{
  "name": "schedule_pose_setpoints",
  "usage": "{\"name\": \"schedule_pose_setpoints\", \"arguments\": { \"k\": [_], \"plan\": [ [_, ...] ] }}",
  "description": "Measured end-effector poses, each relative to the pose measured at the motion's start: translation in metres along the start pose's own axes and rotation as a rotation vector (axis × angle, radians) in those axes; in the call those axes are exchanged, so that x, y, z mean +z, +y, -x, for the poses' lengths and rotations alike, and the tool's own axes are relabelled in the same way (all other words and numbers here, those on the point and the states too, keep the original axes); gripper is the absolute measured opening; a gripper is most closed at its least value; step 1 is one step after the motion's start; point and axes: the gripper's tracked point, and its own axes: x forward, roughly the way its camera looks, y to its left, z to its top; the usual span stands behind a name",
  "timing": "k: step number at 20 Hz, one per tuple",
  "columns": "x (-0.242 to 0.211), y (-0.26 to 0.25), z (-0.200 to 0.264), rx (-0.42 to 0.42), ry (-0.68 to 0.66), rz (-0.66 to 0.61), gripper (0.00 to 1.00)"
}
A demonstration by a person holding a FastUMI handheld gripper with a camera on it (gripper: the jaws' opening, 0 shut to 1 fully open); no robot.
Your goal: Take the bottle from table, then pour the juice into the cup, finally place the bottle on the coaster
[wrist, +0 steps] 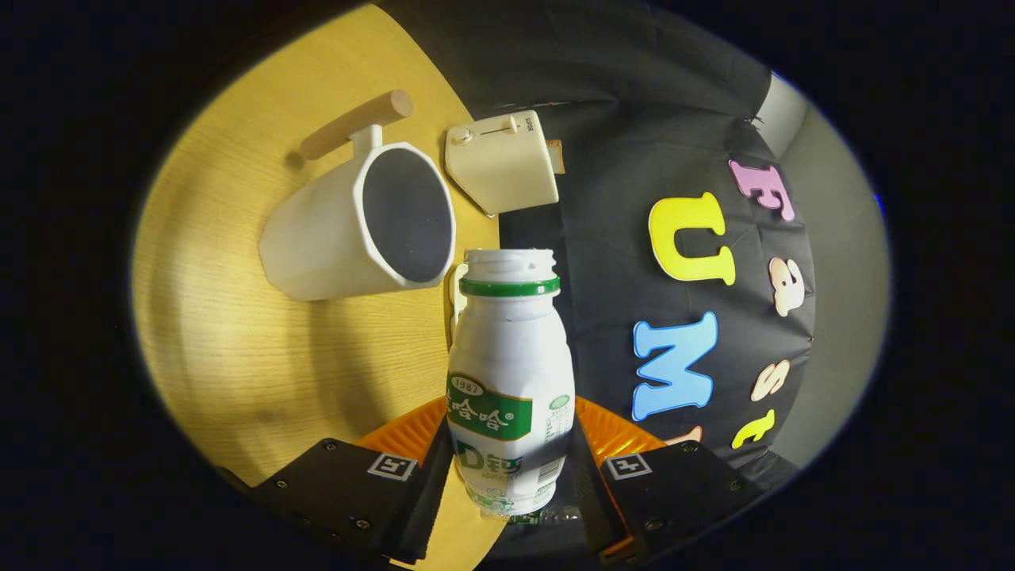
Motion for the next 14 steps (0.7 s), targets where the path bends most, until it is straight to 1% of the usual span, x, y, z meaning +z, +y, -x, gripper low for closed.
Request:
{"name": "schedule_pose_setpoints", "arguments": {
  "k": [5,14],
  "plan": [
    [0.0059,-0.0065,-0.0024,-0.014,-0.009,0.059,0.72],
    [0.0073,-0.0023,-0.0033,0.009,-0.002,0.132,0.72]
  ]
}}
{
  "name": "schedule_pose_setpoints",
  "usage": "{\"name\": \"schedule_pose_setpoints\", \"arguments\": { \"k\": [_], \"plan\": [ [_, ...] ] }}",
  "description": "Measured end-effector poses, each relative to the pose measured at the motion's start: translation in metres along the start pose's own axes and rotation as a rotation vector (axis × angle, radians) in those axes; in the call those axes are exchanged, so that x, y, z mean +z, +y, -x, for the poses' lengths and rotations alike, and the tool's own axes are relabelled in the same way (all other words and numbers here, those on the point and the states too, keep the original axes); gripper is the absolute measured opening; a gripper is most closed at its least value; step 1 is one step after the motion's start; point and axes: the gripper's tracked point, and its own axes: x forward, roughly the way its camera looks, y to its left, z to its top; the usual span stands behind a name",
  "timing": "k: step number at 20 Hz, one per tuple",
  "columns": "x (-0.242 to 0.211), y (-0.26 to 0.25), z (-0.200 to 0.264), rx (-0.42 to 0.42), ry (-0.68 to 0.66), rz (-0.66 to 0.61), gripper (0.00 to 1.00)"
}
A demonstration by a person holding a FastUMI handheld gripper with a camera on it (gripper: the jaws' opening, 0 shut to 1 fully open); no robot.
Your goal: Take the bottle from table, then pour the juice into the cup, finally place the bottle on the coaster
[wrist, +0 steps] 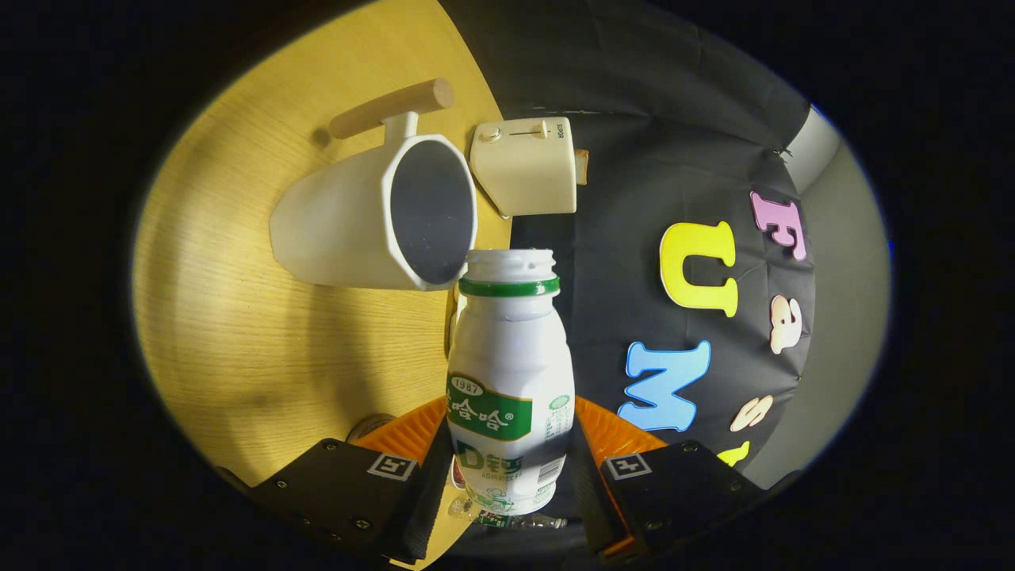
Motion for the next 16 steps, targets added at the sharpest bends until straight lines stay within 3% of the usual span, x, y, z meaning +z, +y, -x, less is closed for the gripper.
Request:
{"name": "schedule_pose_setpoints", "arguments": {
  "k": [16],
  "plan": [
    [-0.0025,-0.0106,-0.0063,0.0,0.003,0.097,0.72]
  ]
}}
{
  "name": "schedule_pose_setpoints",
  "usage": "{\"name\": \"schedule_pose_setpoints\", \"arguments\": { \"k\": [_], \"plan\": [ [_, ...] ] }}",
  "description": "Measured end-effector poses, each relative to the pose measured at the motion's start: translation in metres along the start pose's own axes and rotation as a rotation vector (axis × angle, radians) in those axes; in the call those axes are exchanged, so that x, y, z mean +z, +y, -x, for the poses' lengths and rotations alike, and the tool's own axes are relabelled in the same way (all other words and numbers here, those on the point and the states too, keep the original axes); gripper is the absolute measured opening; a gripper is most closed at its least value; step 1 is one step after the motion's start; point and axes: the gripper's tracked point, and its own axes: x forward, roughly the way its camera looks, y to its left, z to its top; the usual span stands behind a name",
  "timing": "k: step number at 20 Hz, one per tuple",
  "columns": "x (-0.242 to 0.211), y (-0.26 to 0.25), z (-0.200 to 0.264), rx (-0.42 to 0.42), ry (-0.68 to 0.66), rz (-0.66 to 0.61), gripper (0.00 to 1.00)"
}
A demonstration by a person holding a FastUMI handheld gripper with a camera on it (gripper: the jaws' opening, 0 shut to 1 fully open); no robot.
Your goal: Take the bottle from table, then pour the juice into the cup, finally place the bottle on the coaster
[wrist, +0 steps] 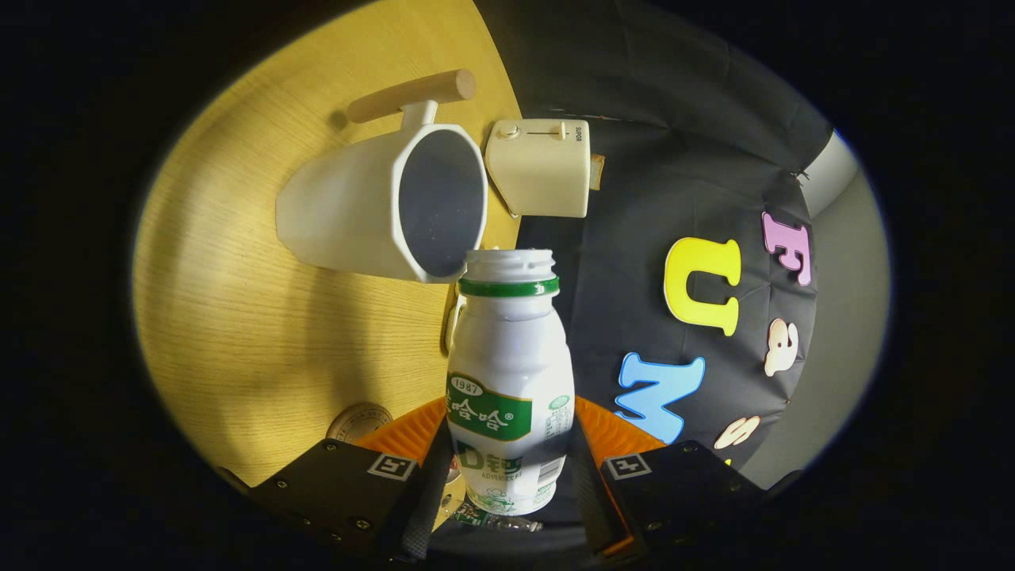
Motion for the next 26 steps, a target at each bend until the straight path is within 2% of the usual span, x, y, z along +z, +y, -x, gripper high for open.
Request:
{"name": "schedule_pose_setpoints", "arguments": {
  "k": [26],
  "plan": [
    [0.002,-0.02,-0.001,-0.029,0.004,0.123,0.72]
  ]
}}
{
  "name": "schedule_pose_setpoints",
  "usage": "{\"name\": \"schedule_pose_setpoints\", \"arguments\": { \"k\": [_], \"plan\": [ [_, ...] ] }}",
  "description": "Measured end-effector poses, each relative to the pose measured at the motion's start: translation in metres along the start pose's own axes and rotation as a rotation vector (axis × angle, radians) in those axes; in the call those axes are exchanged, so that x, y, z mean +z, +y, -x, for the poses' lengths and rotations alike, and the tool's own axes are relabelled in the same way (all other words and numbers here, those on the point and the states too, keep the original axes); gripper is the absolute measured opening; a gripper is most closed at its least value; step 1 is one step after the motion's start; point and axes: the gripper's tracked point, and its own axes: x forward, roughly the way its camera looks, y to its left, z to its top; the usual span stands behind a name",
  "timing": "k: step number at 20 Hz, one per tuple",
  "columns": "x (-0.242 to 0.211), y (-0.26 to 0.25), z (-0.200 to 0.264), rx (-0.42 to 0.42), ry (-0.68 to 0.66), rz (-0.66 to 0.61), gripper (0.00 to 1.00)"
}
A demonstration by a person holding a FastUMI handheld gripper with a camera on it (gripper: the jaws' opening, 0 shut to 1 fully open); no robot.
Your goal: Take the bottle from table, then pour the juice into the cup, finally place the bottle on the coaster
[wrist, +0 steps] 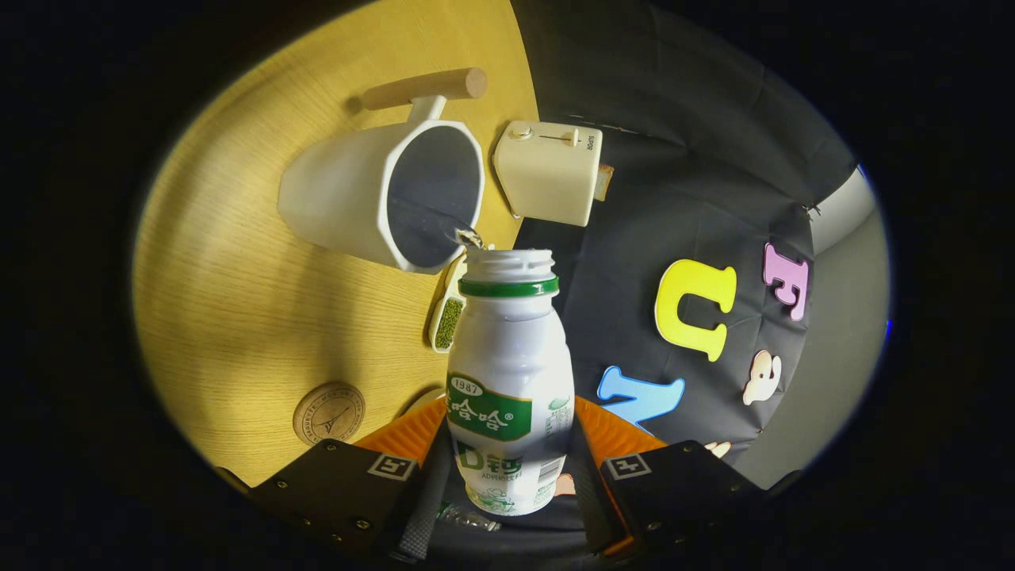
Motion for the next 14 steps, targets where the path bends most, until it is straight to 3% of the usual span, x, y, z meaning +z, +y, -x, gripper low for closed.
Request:
{"name": "schedule_pose_setpoints", "arguments": {
  "k": [14],
  "plan": [
    [-0.0012,-0.0064,0.0019,-0.008,0.01,0.074,0.71]
  ]
}}
